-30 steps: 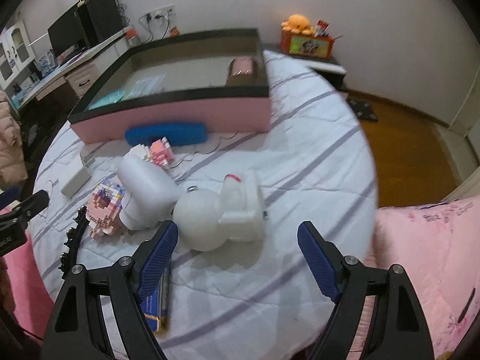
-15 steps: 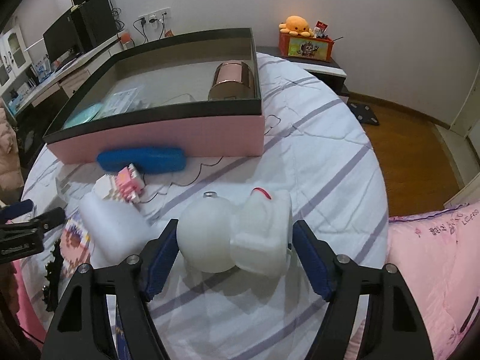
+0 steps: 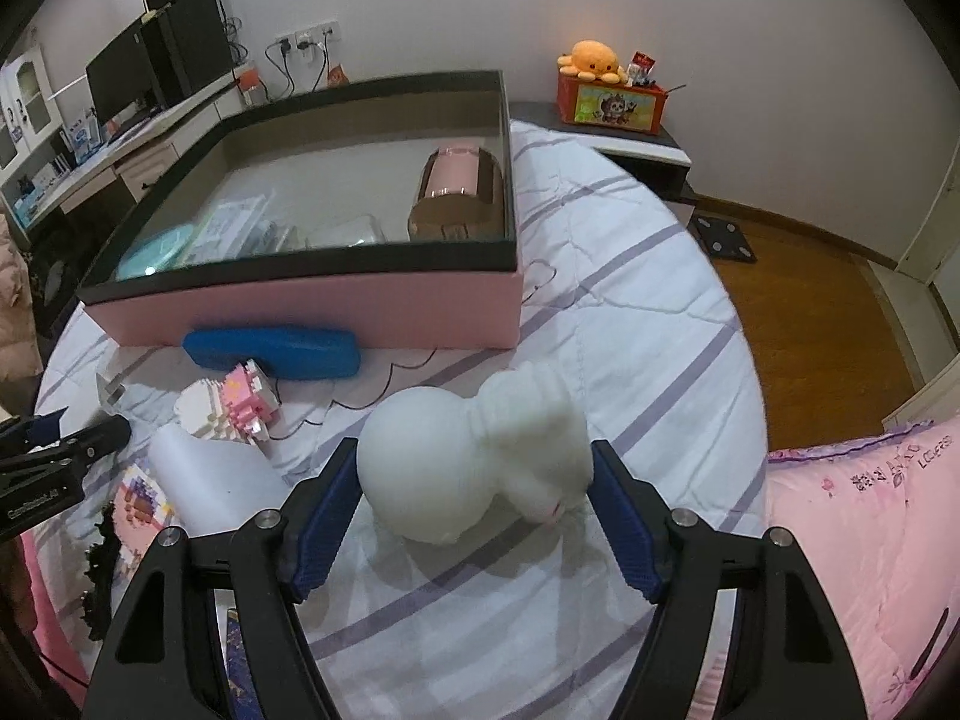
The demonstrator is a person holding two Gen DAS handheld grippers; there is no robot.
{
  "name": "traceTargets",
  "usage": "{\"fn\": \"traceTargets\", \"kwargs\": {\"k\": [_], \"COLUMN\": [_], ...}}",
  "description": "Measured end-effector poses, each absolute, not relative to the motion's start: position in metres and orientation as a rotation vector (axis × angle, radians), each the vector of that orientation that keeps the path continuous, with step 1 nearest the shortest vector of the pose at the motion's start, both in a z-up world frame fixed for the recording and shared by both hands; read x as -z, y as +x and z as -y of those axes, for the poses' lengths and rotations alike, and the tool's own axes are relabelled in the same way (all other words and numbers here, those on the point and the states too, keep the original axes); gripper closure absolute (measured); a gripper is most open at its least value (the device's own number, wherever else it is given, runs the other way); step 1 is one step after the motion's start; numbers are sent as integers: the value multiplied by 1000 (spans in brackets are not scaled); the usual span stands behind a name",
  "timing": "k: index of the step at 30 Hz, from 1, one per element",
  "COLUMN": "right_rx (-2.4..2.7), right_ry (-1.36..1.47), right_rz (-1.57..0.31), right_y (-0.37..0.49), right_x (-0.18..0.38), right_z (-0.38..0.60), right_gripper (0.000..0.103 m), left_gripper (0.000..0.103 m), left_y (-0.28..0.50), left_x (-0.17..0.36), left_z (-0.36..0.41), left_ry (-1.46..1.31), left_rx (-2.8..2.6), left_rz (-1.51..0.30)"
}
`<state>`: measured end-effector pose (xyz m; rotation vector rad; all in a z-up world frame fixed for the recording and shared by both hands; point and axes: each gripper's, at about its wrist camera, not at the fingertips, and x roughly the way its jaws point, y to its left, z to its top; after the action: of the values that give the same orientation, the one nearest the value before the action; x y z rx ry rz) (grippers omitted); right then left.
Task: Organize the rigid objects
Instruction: 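Grasp the white charger with the left tool while the right tool grasps the white astronaut figure, then lift the charger and astronaut figure and carry both over the tray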
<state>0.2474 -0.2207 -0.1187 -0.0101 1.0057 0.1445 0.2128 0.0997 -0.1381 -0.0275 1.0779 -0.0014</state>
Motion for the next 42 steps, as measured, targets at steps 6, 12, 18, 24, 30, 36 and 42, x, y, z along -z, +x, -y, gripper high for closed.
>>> {"fn": "traceTargets", "kwargs": {"k": [6, 12, 18, 24, 30, 36, 42], "right_rx": [-144, -146, -148, -174, -166, -171, -181], "right_ry": [1, 14, 12, 21, 6, 5, 16], "right_rz": [-938, -837, -737, -616, -517, -456, -428], "right_y": [228, 201, 179, 148, 118, 94, 78], "right_x": [94, 59, 27, -13, -39, -52, -55], "right_z": [225, 232, 233, 232, 232, 234, 237], "right_gripper": [28, 28, 28, 28, 28, 28, 28], "left_gripper": [42, 42, 42, 42, 42, 42, 42], "left_y": [196, 175, 151, 127, 103, 80, 59], "left_x": [110, 74, 41, 2, -25, -36, -41], "left_z": [-96, -94, -95, -92, -84, -77, -73], "left_ry": [-32, -27, -23, -29, -16, -4, 6], "left_rx": [2, 3, 12, 31, 39, 47, 46], "left_rz": [-1002, -903, -807, -690, -605, -552, -519]}}
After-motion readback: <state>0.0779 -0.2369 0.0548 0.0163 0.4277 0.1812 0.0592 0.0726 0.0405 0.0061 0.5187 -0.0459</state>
